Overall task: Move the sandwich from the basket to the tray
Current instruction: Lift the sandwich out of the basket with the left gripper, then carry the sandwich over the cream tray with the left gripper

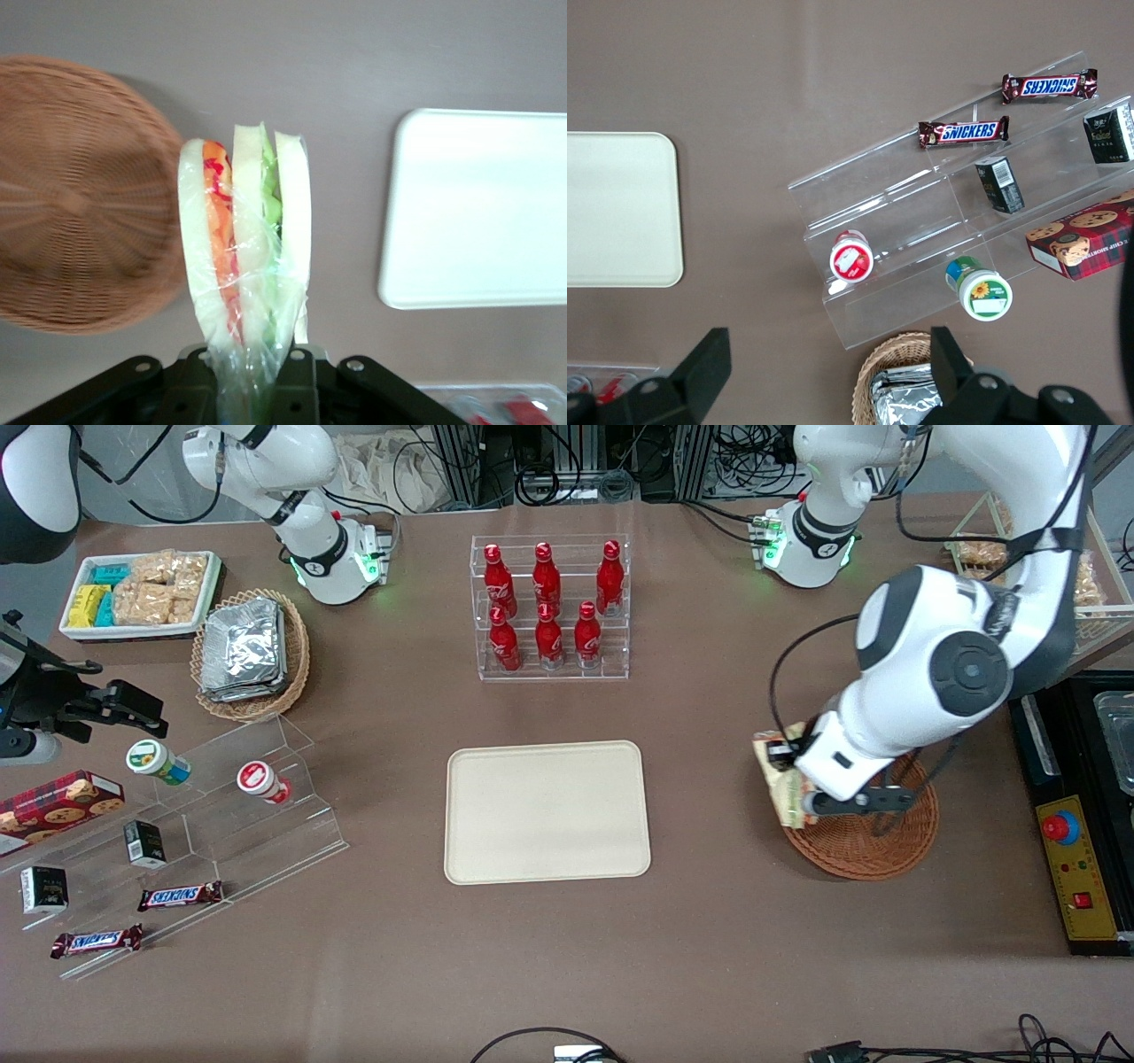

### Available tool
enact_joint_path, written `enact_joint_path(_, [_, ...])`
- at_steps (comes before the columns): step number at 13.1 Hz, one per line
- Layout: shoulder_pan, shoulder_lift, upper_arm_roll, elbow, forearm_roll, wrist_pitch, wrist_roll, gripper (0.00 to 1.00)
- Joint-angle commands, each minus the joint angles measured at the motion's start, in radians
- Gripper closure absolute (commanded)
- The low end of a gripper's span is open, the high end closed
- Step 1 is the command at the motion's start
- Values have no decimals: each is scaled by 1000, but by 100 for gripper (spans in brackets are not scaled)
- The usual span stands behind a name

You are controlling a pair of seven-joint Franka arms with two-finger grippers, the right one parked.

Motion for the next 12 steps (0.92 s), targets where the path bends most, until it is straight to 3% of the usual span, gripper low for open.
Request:
enact_joint_path(1, [-62,141,-22,144,-17,-26,-40,100])
enact_joint_path(5, [-169,322,-22,247,-20,0,-42,100])
enact_joint_path(12, [-269,542,-17,255,-9,260,-39,100])
